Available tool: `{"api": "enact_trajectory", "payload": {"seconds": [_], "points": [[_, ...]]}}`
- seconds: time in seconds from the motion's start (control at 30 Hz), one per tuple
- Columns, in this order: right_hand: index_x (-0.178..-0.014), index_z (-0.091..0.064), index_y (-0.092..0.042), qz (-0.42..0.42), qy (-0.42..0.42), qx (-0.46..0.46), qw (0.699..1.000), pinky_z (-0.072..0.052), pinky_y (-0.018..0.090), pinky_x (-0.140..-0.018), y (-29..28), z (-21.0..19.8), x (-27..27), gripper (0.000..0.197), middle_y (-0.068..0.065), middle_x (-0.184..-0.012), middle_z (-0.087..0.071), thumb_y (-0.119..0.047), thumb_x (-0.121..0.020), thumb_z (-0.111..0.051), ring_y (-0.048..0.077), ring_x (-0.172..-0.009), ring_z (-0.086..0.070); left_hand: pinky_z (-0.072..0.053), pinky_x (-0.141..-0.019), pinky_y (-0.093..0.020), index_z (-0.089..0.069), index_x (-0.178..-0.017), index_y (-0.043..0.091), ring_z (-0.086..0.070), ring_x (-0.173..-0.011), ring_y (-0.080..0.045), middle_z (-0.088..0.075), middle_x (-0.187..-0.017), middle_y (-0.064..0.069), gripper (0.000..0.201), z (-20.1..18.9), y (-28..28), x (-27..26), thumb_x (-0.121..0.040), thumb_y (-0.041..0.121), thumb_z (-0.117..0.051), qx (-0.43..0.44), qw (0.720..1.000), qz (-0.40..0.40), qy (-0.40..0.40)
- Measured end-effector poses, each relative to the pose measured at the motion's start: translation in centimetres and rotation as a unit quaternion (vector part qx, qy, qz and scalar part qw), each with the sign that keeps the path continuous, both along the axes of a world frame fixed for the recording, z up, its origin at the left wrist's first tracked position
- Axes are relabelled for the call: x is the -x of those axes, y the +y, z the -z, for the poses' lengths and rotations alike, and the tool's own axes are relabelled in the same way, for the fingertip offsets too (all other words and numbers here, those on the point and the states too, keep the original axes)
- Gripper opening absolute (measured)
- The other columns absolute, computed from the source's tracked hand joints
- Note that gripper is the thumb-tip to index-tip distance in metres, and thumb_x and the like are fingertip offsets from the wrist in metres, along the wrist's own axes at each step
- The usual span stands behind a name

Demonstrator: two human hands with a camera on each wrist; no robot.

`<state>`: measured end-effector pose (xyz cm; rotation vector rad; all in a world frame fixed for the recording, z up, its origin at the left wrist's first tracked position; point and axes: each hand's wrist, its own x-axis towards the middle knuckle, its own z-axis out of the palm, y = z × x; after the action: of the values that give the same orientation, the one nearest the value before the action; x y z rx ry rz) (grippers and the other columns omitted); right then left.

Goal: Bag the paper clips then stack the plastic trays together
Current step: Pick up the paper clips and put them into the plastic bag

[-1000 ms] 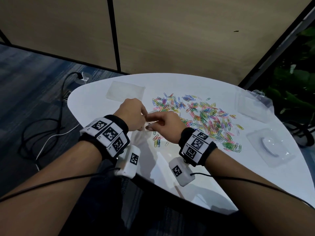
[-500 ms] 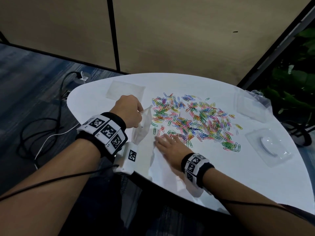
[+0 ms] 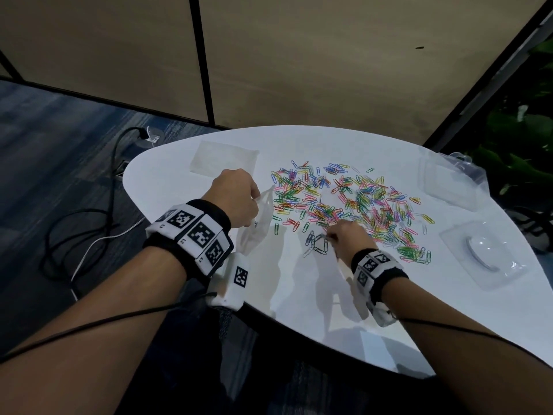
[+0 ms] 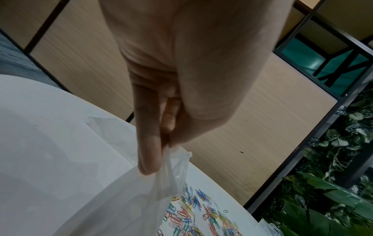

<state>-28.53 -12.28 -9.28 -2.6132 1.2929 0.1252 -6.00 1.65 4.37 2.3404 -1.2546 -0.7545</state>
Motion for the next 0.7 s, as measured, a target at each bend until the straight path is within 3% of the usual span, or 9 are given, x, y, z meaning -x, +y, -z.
{"api": "enact_trajectory", "payload": {"seconds": [0.1, 0.17, 0.27, 0.33, 0.4, 0.47, 0.53, 0.6, 0.7], "points": [[-0.092, -0.078, -0.01, 0.161, -0.125, -0.067, 0.977, -0.057, 0.028, -0.081, -0.9, -1.7, 0.7, 0.01, 0.005, -0.089, -0.075, -0.014, -0.087, -0.07, 0.019, -0.079, -0.068, -0.062, -0.086, -0.038, -0.074, -0.11, 0.007, -0.076, -0.08, -0.025, -0.077, -0.091, -0.014, 0.032, 0.0, -0.1, 0.2, -0.088, -0.004, -0.054, -0.003, 1.0, 0.005, -0.002], [-0.096, -0.078, -0.011, 0.244, -0.201, -0.128, 0.94, -0.058, 0.03, -0.084, -1.4, -2.5, 1.1, 0.014, 0.002, -0.089, -0.075, -0.015, -0.083, -0.076, 0.016, -0.077, -0.069, -0.062, -0.085, -0.039, -0.074, -0.108, 0.006, -0.076, -0.078, -0.026, -0.077, -0.09, -0.015, 0.03, 0.0, -0.4, 0.4, -0.088, -0.005, -0.053, -0.003, 1.0, 0.01, 0.001], [-0.091, -0.078, -0.014, 0.294, -0.316, -0.236, 0.871, -0.06, 0.035, -0.084, -1.7, -4.1, 0.8, 0.012, 0.004, -0.084, -0.077, -0.014, -0.079, -0.079, 0.018, -0.079, -0.075, -0.064, -0.081, -0.04, -0.075, -0.104, 0.002, -0.077, -0.073, -0.028, -0.076, -0.088, -0.016, 0.029, -0.1, -0.6, 0.9, -0.087, -0.006, -0.053, -0.002, 1.0, 0.018, -0.002], [-0.084, -0.077, -0.015, 0.293, -0.416, -0.315, 0.801, -0.059, 0.038, -0.087, -1.1, -5.9, -0.1, 0.01, 0.01, -0.088, -0.077, -0.008, -0.077, -0.08, 0.024, -0.084, -0.075, -0.064, -0.079, -0.039, -0.075, -0.103, 0.0, -0.077, -0.07, -0.027, -0.076, -0.084, -0.016, 0.028, -0.2, -0.7, 1.4, -0.087, -0.006, -0.052, -0.004, 1.0, 0.026, -0.007], [-0.093, -0.074, -0.004, 0.276, -0.502, -0.409, 0.711, -0.059, 0.032, -0.084, -0.1, -7.5, -1.3, 0.015, 0.018, -0.097, -0.075, -0.002, -0.078, -0.076, 0.027, -0.087, -0.074, -0.064, -0.078, -0.038, -0.076, -0.102, 0.0, -0.077, -0.07, -0.026, -0.077, -0.083, -0.015, 0.029, -0.2, -0.7, 1.7, -0.087, -0.006, -0.052, -0.008, 0.999, 0.033, -0.007], [-0.11, -0.066, 0.007, 0.26, -0.541, -0.518, 0.609, -0.059, 0.024, -0.078, 1.5, -8.9, -2.7, 0.028, 0.019, -0.1, -0.073, 0.0, -0.082, -0.071, 0.024, -0.092, -0.073, -0.064, -0.08, -0.038, -0.075, -0.104, 0.002, -0.077, -0.07, -0.025, -0.075, -0.084, -0.012, 0.029, 0.0, -0.8, 1.9, -0.088, -0.006, -0.052, -0.01, 0.999, 0.033, 0.0], [-0.112, -0.062, 0.009, 0.258, -0.546, -0.583, 0.544, -0.058, 0.021, -0.077, 2.9, -9.5, -3.9, 0.027, 0.016, -0.096, -0.072, -0.001, -0.088, -0.066, 0.021, -0.094, -0.072, -0.063, -0.081, -0.037, -0.072, -0.11, 0.005, -0.077, -0.067, -0.024, -0.073, -0.082, -0.011, 0.03, 0.2, -0.8, 2.3, -0.09, -0.003, -0.051, -0.006, 0.999, 0.035, 0.018], [-0.105, -0.064, 0.008, 0.262, -0.533, -0.604, 0.531, -0.059, 0.022, -0.078, 4.2, -9.2, -4.8, 0.016, 0.015, -0.093, -0.071, 0.0, -0.091, -0.062, 0.02, -0.092, -0.07, -0.063, -0.082, -0.035, -0.071, -0.114, 0.007, -0.077, -0.065, -0.023, -0.074, -0.076, -0.01, 0.03, 0.5, -0.8, 2.9, -0.091, 0.0, -0.053, 0.003, 0.999, 0.039, 0.034], [-0.093, -0.062, 0.003, 0.268, -0.511, -0.585, 0.57, -0.06, 0.023, -0.077, 5.6, -8.5, -5.9, 0.005, 0.017, -0.09, -0.065, 0.006, -0.089, -0.061, 0.021, -0.086, -0.067, -0.063, -0.082, -0.036, -0.072, -0.109, 0.006, -0.077, -0.067, -0.025, -0.071, -0.072, -0.009, 0.025, 0.5, -0.7, 3.7, -0.091, 0.001, -0.055, 0.017, 0.998, 0.044, 0.049]]}}
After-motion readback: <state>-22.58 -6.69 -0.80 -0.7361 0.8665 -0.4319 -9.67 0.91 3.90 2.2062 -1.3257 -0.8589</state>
